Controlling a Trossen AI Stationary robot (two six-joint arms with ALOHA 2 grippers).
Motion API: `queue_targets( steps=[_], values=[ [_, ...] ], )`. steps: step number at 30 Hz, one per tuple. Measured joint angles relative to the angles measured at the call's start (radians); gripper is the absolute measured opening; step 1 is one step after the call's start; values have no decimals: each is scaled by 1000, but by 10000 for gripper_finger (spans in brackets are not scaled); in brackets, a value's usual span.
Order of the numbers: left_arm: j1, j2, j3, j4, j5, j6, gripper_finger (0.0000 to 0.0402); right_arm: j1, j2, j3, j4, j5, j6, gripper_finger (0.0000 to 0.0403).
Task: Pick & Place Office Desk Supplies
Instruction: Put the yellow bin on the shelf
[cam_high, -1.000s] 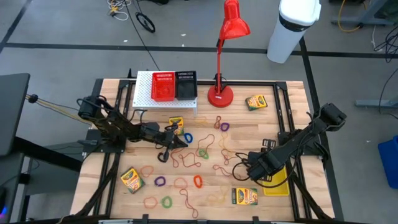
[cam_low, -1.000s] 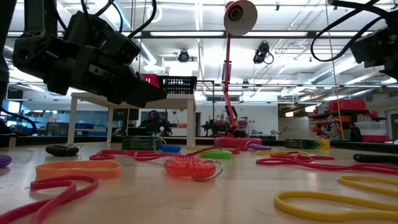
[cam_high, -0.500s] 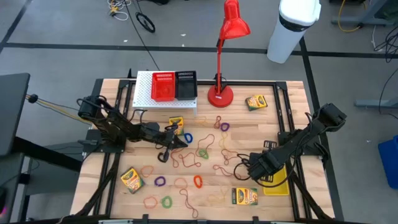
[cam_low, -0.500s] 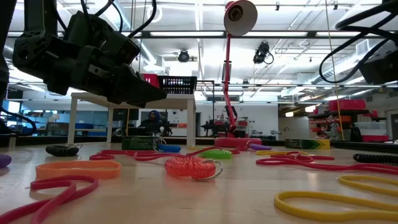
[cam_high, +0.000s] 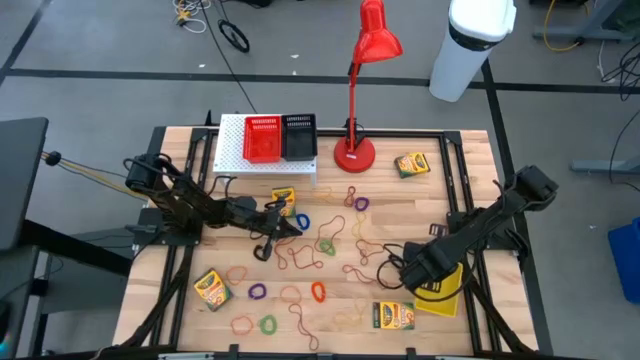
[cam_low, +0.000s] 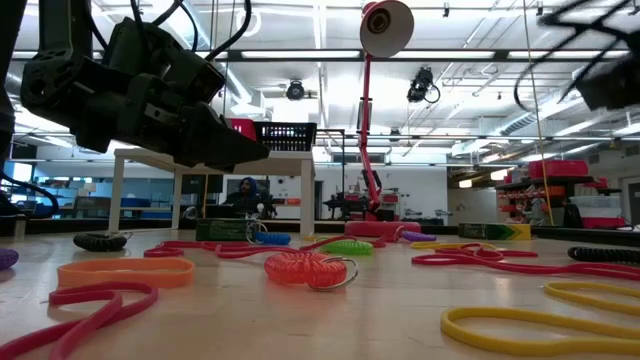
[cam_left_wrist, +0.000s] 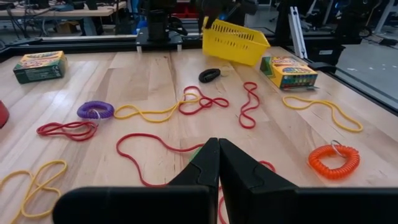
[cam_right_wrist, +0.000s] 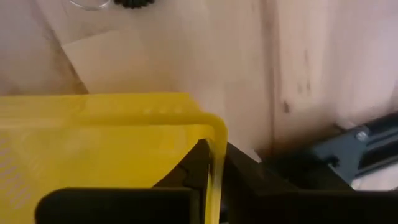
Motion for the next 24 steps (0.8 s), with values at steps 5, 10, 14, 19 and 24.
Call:
queue_targets(
  steps=[5, 10, 14, 19, 24],
  values=[
    [-5, -2, 0, -2, 8, 0, 9, -25, -35, 121, -32, 72, 41, 16],
    [-33, -87, -31, -15, -9, 42, 9, -93, -42, 222, 30, 171, 3, 12],
    [-51, -213, -97, -36, -82, 50, 9, -184, -42, 254, 188, 192, -93, 14],
    [-71, -380, -205, -41, -156, 53, 9, -325, -9, 280, 390, 192, -205, 10],
    [-79, -504, -272, -48, -211, 53, 9, -446, 124, 370, 565, 136, -411, 11]
  ],
)
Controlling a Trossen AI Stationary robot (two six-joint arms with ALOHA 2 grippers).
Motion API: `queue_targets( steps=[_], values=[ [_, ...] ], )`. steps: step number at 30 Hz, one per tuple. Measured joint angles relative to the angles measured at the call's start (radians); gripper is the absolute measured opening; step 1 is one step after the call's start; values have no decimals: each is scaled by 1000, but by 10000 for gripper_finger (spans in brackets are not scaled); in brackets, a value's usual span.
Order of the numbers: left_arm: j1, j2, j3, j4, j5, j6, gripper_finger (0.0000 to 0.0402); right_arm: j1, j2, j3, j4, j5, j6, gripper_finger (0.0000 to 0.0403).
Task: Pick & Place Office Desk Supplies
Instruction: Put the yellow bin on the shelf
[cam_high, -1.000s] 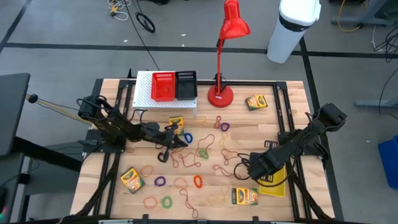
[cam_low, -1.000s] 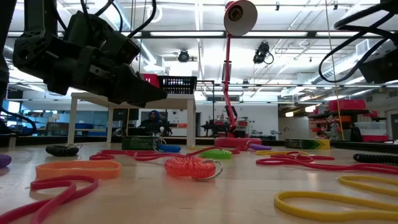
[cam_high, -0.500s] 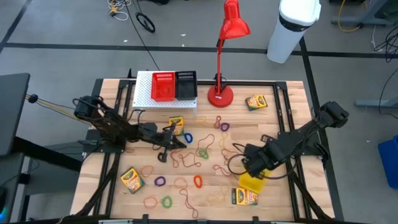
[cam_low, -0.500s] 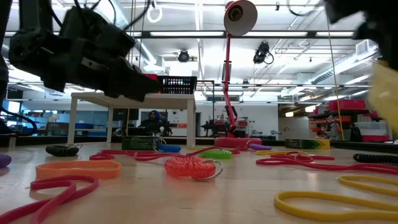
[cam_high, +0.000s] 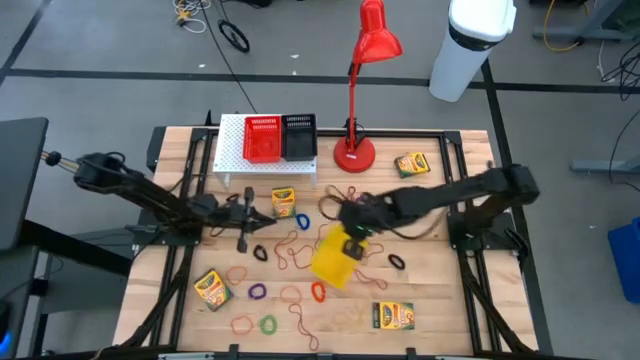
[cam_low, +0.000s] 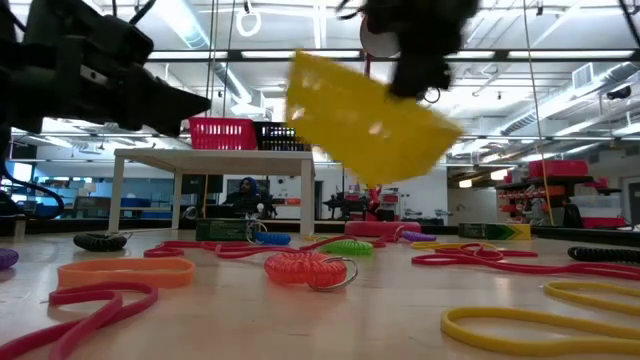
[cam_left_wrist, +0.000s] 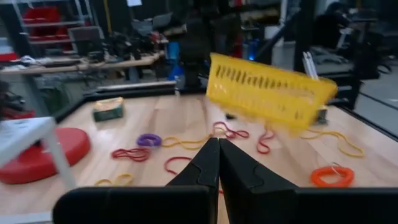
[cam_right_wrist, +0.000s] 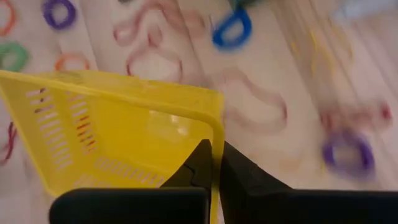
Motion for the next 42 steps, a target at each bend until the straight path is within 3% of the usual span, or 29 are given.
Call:
queue_targets(
  steps=[7, 12, 18, 29, 33, 37, 39, 42],
  values=[
    [0, -32, 0, -56, -38, 8, 9, -83, 287, 256, -16, -42, -244, 10],
    [0, -32, 0, -72, -50, 10, 9, -98, 420, 378, -16, -61, -324, 15],
    [0, -32, 0, -73, -48, 3, 9, -98, 454, 394, 49, -58, -378, 20],
    [0, -31, 0, -66, -40, -43, 9, -97, 453, 394, 111, -21, -383, 122],
    [0, -31, 0, -66, -40, -61, 9, -74, 428, 393, 82, 92, -414, 118],
    [-14, -31, 1, -69, -39, -56, 9, 11, 373, 376, 55, 333, -468, 52],
    [-38, -31, 9, -102, -21, -56, 9, 45, 338, 319, 66, 392, -464, 15],
    [-91, -31, 65, -171, -37, -64, 8, 71, 258, 169, 212, 427, -431, 19]
  ],
)
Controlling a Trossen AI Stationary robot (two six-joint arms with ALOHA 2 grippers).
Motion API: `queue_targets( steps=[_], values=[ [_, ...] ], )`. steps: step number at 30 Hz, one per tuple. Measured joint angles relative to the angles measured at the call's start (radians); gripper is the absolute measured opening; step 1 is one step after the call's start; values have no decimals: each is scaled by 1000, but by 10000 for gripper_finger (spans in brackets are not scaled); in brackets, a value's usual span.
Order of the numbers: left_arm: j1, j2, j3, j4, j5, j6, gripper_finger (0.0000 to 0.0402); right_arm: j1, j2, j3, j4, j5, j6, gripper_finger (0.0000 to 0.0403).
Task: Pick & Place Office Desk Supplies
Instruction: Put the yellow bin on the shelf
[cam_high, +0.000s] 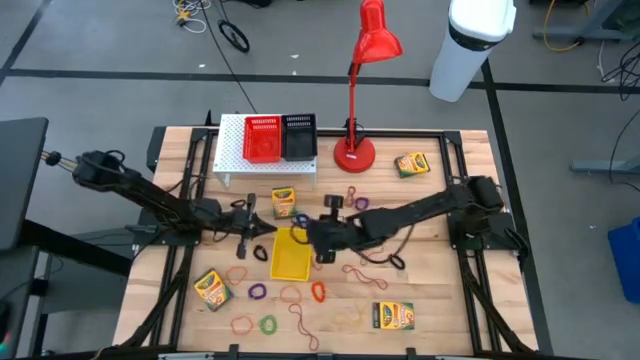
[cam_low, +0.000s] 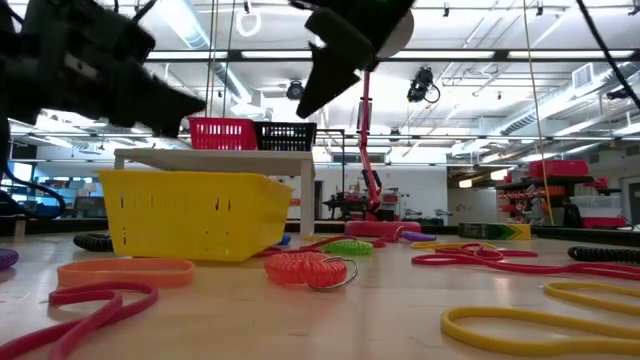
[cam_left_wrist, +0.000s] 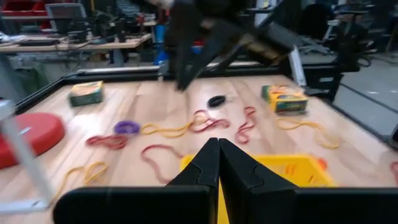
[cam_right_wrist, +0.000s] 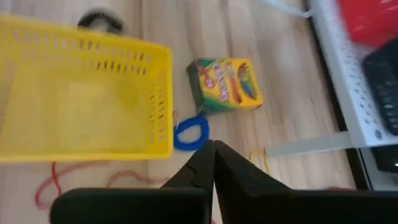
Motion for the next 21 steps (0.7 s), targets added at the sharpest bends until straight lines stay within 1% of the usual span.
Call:
queue_targets(
  steps=[2, 5, 8, 10, 12, 15, 17, 21],
  values=[
    [-39, 0, 61, -96, -38, 3, 8, 11, -56, -129, 150, 19, 7, 29],
    [-95, 0, 188, -316, -106, 2, 8, 11, -142, -340, 407, -14, 10, 26],
    [-145, 6, 339, -582, -174, -54, 12, 9, -228, -528, 660, -36, 10, 7],
    [-172, 7, 445, -797, -191, -108, 21, 9, -275, -629, 785, -24, 9, 7],
    [-202, 29, 546, -977, -194, -174, 32, 9, -332, -704, 832, 2, 10, 15],
    [-256, 83, 660, -1187, -195, -282, 53, 9, -410, -763, 871, 41, 30, 21],
    [-291, 143, 726, -1253, -200, -344, 68, 9, -450, -782, 869, 48, 37, 17],
    [-350, 294, 853, -1384, -223, -434, 96, 9, -486, -794, 875, 53, 43, 5]
  ],
)
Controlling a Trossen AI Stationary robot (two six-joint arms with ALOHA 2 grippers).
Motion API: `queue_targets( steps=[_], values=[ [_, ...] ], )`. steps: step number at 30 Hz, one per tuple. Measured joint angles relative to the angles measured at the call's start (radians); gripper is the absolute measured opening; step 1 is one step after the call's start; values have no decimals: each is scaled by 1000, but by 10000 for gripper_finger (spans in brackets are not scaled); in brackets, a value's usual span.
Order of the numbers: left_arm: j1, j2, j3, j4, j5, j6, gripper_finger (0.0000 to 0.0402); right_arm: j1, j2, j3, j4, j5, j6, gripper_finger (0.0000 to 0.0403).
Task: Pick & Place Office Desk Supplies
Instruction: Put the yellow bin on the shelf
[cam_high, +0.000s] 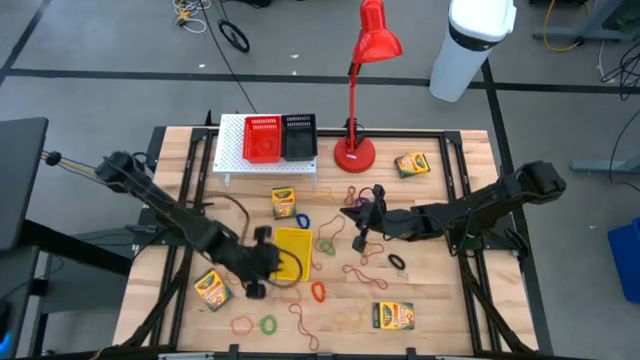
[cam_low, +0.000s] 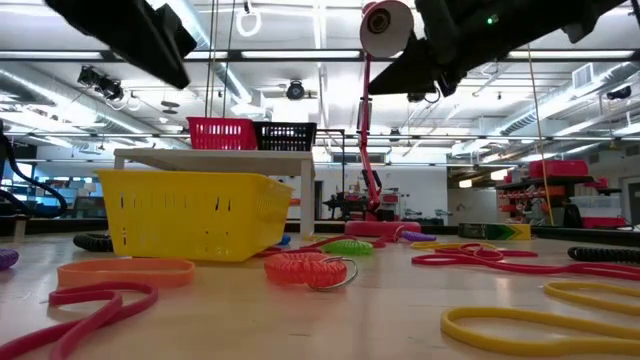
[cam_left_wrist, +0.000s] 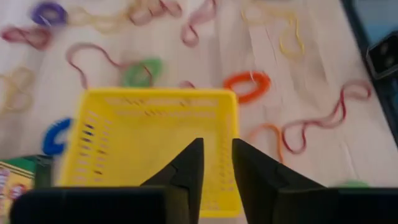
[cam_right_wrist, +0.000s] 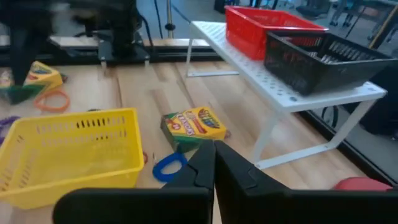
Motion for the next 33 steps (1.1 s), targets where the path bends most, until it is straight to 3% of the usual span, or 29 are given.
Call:
queue_targets(
  steps=[10, 20, 26, 33],
  values=[
    [-49, 291, 302, -215, -12, -35, 144, 0, 9, -1, -21, -15, 12, 11],
    [-6, 471, 428, -317, 31, -35, 212, -1, 10, -1, -36, -17, 12, 18],
    [29, 488, 433, -372, 10, -45, 203, 0, 10, 0, -38, -17, 11, 13],
    [28, 488, 434, -386, 51, -31, 144, 0, 10, 0, -38, -17, 11, 9]
  ],
)
